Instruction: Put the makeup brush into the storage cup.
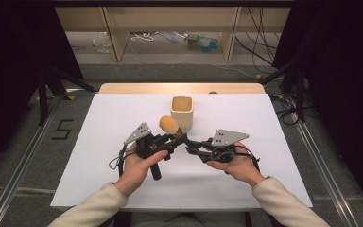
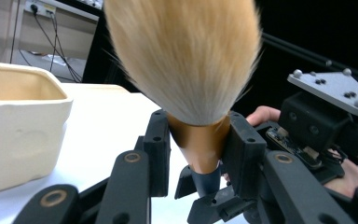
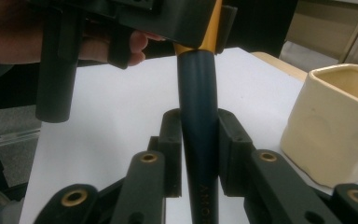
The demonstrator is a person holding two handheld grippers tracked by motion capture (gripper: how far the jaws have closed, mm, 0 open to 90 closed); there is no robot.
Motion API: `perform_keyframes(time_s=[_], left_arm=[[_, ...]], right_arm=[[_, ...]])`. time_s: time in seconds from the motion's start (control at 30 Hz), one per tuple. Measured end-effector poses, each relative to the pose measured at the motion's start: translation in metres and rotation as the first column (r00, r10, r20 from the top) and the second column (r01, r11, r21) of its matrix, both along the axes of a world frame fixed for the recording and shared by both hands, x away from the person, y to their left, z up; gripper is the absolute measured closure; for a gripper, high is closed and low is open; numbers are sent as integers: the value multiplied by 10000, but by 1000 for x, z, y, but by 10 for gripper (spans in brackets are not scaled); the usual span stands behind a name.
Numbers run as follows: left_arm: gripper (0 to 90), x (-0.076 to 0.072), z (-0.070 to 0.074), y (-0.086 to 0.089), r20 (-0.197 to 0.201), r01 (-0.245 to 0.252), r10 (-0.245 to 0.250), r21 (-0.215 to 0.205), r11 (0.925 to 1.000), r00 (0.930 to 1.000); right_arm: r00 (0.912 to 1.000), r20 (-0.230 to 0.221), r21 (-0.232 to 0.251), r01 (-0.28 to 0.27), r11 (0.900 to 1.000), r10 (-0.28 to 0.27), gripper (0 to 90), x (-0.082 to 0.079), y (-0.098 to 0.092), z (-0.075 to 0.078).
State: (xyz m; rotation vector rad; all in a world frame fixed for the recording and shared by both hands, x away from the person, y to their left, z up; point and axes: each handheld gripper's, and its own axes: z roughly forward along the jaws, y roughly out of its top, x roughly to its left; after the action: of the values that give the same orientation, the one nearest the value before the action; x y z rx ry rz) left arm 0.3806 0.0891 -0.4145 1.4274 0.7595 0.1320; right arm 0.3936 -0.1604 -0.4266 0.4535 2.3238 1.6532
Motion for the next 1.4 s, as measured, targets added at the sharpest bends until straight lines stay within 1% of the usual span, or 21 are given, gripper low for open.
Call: perform_keyframes(time_s=[0.1, 0.2, 0.27, 0.47, 0.57, 0.6, 0.7, 0.73, 0.8, 0.83, 0.9, 0.93, 0.97, 1.03, 1.07, 1.17, 1.2, 1.27, 1.3, 1.33, 1.4], left_arm=[[654, 0, 1, 1, 344, -141, 122, 555, 9984, 9993], [654, 2, 3, 4, 526, -386, 339, 909, 9951, 9980], [654, 2, 4, 6, 597, -535, 475, 1036, 9932, 9971], [655, 3, 8, 10, 958, -870, 720, 1630, 9828, 9928], [655, 2, 10, 10, 970, -1016, 855, 1759, 9791, 9916], [655, 3, 10, 12, 1101, -1039, 843, 1866, 9769, 9903], [655, 3, 12, 14, 1224, -1176, 940, 2025, 9722, 9880], [656, 3, 13, 15, 1272, -1228, 977, 2074, 9705, 9871], [656, 3, 15, 16, 1415, -1291, 999, 2151, 9680, 9849], [655, 3, 16, 17, 1442, -1344, 1043, 2178, 9667, 9840], [656, 2, 17, 18, 1391, -1449, 1165, 2157, 9656, 9834], [655, 3, 17, 19, 1468, -1469, 1161, 2199, 9644, 9823], [656, 3, 18, 19, 1526, -1518, 1189, 2263, 9622, 9811], [656, 3, 19, 20, 1503, -1570, 1246, 2283, 9608, 9808], [656, 3, 19, 20, 1533, -1596, 1260, 2320, 9595, 9801], [656, 3, 20, 22, 1594, -1713, 1353, 2398, 9556, 9779], [656, 3, 20, 23, 1655, -1767, 1382, 2470, 9528, 9765], [656, 3, 20, 23, 1546, -1804, 1458, 2408, 9537, 9771], [656, 3, 20, 24, 1593, -1832, 1465, 2478, 9513, 9763], [656, 3, 21, 24, 1640, -1825, 1441, 2510, 9506, 9759], [656, 3, 22, 25, 1628, -1895, 1512, 2533, 9487, 9750]], right_arm=[[9999, -146, -228, -94, 9997, 90, 641, -1, 2, 1], [10000, 15, -603, 38, 9982, -37, 521, -2, 3, 2], [9999, -60, -650, 145, 9978, -149, 421, -2, 4, 2], [9977, -41, -907, 669, 9936, -675, 194, -3, 3, 1], [9952, 82, -746, 975, 9924, -972, 163, -3, 1, 2], [9954, 63, -775, 963, 9923, -961, 156, -4, -1, 3], [9934, 187, -521, 1144, 9921, -1135, 148, -5, -4, 3], [9940, 94, -460, 1094, 9929, -1091, 140, -6, -5, 4], [9923, 161, -232, 1229, 9921, -1226, 124, -8, -8, 4], [9929, 105, -270, 1189, 9925, -1186, 117, -9, -11, 5], [9919, 91, -179, 1267, 9918, -1265, 114, -12, -13, 6], [9920, 105, -84, 1258, 9920, -1257, 110, -12, -14, 6], [9915, 158, -150, 1296, 9915, -1294, 101, -13, -16, 7], [9904, 117, 43, 1380, 9904, -1381, 96, -15, -18, 8], [9886, 272, 123, 1476, 9890, -1479, 90, -15, -18, 8], [9893, 160, 62, 1451, 9894, -1452, 88, -17, -22, 9], [9891, 195, 152, 1456, 9892, -1459, 87, -17, -23, 9], [9887, 193, 263, 1484, 9886, -1489, 79, -17, -24, 10], [9884, 302, 262, 1480, 9886, -1487, 79, -17, -25, 10], [9877, 270, 238, 1536, 9879, -1542, 79, -17, -26, 11], [9876, 319, 475, 1518, 9873, -1534, 76, -17, -27, 11]])
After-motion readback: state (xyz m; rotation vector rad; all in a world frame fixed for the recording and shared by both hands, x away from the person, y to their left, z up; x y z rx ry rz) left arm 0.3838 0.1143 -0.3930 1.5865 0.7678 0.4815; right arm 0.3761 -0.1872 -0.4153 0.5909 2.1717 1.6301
